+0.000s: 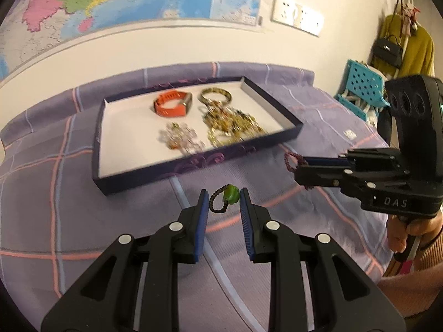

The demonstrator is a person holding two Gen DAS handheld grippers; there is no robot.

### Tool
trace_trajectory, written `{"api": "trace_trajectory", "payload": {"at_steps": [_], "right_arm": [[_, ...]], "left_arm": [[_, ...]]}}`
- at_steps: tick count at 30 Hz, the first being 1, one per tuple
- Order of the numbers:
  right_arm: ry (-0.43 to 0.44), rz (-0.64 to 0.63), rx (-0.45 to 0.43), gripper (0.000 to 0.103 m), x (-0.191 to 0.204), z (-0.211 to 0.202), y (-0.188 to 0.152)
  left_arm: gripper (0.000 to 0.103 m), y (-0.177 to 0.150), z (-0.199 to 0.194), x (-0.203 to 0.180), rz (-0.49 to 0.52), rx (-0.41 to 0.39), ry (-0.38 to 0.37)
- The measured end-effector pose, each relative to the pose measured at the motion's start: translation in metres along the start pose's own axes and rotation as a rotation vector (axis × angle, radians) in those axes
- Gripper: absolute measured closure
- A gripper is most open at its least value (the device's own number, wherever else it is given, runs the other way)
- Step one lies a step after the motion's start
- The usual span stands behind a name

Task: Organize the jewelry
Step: 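Grasp the green bead ring with the left tool while the right tool holds the maroon bracelet, then carry the green ring over the tray with the left tool while the right tool carries the maroon bracelet there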

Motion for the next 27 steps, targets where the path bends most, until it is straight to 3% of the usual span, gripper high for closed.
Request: {"api": "trace_trajectory", "payload": {"at_steps": [27], "right_arm": [[-0.051, 0.014, -0.067, 0.089, -0.018, 0.024, 0.061]], "left_arm": [[0.079, 0.035, 0.027, 0.064, -0.114, -0.014, 0.118]]}}
Point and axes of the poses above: each gripper's, at about its wrist camera, not at the fingertips, and z roughly the way its jaws point, x to its left, y to its top, the point moved 9 cm from there along z, roughly the way its jaws point, and after that the axes turned 15 degrees about z, right-handed, at the moved point
